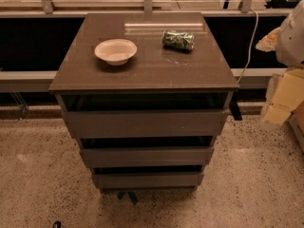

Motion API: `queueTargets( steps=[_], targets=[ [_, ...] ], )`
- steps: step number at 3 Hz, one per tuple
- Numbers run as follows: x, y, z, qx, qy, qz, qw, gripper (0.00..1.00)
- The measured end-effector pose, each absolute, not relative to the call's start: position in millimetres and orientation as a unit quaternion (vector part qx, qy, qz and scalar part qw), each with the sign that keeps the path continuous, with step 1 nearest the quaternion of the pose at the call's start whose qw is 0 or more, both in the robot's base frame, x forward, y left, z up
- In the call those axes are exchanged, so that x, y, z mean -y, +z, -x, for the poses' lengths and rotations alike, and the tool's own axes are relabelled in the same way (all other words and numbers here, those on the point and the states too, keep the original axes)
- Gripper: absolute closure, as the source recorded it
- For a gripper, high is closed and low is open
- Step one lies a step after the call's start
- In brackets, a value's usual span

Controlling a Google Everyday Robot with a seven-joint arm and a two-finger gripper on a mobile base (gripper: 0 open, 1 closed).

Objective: Open top drawer

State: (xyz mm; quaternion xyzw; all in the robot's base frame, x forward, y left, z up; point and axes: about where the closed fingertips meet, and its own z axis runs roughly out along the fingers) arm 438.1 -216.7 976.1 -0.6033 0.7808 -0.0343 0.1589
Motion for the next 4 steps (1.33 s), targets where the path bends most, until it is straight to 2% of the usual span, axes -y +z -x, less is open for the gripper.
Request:
queueTargets(
  steps=[2,3,4],
  targets=[
    [212,961,-442,-0.776,-0.035,0.607,0.168,0.00],
    [193,890,-439,-0.737,-0.004,0.645,0.202,0.00],
    [194,898,-447,-0.731,-0.021,0.649,0.210,0.00]
  ],
)
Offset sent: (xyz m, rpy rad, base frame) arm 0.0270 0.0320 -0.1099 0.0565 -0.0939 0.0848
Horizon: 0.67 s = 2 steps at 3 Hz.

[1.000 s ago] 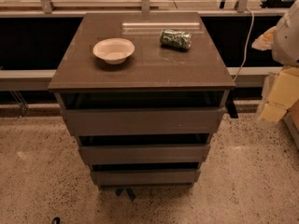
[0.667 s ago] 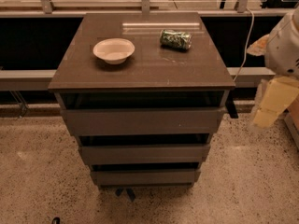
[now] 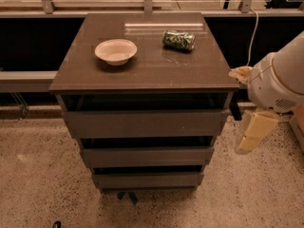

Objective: Open top drawer

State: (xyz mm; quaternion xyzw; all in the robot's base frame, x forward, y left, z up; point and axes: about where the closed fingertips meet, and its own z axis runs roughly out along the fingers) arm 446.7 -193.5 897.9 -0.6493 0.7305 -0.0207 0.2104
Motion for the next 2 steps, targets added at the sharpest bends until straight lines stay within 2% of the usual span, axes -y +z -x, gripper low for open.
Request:
queueTargets(
  steps=[1,2],
  targets=[
    [193,898,-444,-0.733,-0.018,0.648,0.207,0.00],
    [172,877,-448,-0.723,-0.032,0.657,0.210,0.00]
  ],
)
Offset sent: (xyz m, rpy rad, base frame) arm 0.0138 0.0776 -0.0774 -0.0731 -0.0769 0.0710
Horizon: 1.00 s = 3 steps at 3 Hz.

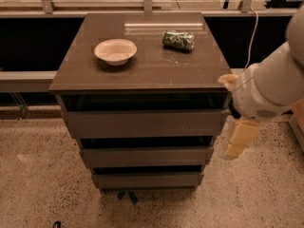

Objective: Open top drawer

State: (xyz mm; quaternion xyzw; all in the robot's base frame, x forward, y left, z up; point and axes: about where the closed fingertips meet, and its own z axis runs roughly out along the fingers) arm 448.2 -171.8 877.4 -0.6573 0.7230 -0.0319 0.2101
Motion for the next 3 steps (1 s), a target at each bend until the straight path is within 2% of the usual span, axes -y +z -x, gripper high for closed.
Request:
queueTargets(
  steps=[2,3],
  targets=[
    [99,771,-438,-0.691,-0.046,0.686,0.224,0.00],
    [85,742,-456,-0.680,-0.036,0.680,0.272,0.00]
  ],
)
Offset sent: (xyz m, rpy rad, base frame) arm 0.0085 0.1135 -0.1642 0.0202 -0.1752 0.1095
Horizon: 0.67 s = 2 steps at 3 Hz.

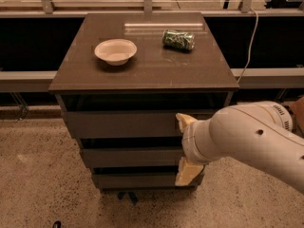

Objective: Open top drawer

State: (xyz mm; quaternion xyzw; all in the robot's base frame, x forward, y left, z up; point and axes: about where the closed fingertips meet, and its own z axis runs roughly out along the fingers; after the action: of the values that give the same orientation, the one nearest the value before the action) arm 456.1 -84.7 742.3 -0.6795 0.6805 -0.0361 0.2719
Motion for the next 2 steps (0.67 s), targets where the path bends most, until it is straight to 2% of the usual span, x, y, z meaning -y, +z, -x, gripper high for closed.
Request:
queueTargets(
  steps=[2],
  targets=[
    [47,706,-523,-0.635,0.010,0.691,0.345,0.00]
  ],
)
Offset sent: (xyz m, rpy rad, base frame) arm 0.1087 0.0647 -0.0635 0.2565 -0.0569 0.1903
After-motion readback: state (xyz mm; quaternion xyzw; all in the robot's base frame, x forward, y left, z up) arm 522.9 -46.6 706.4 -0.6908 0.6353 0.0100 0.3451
